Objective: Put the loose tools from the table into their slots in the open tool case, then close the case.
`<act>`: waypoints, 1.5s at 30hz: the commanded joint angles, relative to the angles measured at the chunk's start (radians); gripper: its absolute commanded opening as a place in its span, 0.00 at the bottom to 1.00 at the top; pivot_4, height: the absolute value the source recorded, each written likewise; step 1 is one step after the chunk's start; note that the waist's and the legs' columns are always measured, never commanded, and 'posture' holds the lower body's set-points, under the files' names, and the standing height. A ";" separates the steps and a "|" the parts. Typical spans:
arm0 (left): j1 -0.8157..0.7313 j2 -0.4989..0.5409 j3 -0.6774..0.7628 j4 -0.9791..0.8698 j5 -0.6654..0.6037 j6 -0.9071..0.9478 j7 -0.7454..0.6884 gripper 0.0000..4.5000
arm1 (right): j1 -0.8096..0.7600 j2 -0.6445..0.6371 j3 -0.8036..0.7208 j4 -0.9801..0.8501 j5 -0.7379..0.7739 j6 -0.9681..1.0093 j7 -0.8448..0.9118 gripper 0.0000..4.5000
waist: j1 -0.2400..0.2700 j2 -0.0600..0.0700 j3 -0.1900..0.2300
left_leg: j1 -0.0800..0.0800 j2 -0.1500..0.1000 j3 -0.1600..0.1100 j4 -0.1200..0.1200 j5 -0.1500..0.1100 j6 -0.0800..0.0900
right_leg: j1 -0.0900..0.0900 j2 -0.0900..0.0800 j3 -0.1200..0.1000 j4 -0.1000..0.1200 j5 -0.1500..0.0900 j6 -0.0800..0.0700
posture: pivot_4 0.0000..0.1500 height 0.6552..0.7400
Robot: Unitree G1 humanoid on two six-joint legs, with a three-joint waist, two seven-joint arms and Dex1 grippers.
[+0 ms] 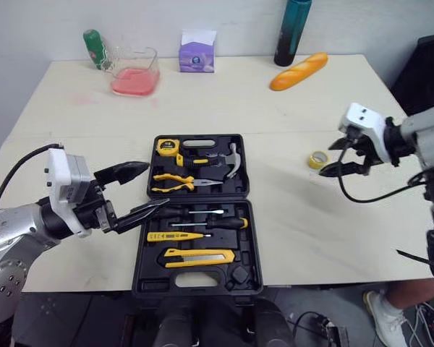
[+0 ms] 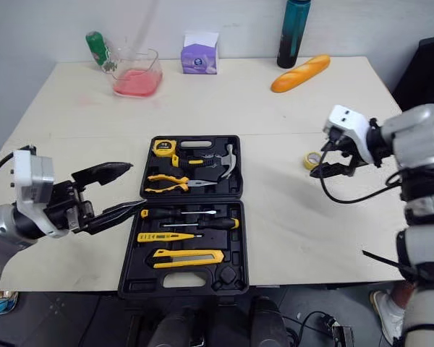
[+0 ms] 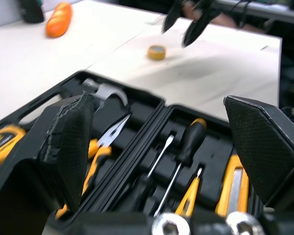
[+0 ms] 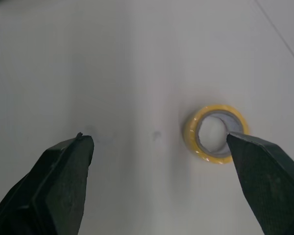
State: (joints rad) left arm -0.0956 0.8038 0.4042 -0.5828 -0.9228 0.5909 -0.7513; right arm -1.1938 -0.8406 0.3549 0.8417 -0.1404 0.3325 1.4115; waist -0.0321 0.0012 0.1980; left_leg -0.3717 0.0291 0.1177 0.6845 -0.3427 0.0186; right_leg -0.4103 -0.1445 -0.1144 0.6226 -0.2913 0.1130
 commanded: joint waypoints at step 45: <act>0.010 0.024 -0.032 -0.101 -0.046 0.028 0.021 1.00 | -0.193 0.218 0.061 0.483 -0.296 -0.191 -0.095 0.80 | -0.005 0.000 0.000 | -0.001 0.001 0.000 0.001 0.000 -0.001 | -0.001 0.004 0.005 0.000 0.000 0.000 | 1.00 1.00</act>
State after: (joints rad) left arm -0.0853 0.8102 0.3533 -0.6539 -0.9671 0.6308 -0.7176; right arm -1.3710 -0.6141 0.4108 1.3263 -0.4128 0.1516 1.3198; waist -0.0374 0.0011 0.1980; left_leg -0.3727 0.0305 0.1181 0.6853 -0.3426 0.0175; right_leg -0.4116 -0.1400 -0.1095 0.6224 -0.2911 0.1131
